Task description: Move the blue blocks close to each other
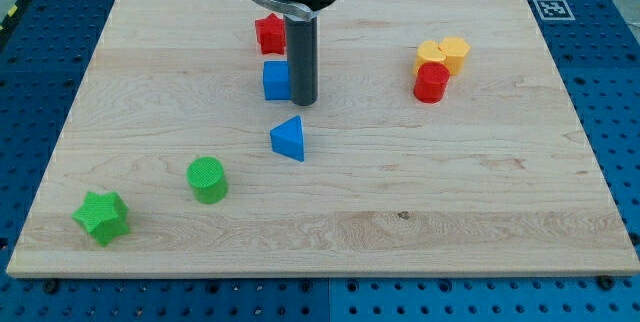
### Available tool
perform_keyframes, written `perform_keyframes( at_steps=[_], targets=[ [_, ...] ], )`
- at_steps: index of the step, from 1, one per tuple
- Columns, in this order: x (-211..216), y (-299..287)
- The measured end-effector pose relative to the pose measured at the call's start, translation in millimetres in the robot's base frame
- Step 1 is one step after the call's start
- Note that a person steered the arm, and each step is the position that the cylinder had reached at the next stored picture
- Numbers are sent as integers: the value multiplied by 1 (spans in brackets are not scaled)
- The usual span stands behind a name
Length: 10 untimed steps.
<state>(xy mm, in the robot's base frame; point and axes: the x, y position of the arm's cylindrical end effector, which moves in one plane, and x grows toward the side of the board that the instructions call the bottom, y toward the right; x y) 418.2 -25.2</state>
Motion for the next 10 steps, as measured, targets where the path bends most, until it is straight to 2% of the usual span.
perform_keyframes(
  at_steps=[1, 2, 3, 6, 8, 10],
  targets=[
    [13, 23],
    [64, 63],
    [114, 65],
    [116, -7],
    [106, 8],
    [87, -2]
  ],
)
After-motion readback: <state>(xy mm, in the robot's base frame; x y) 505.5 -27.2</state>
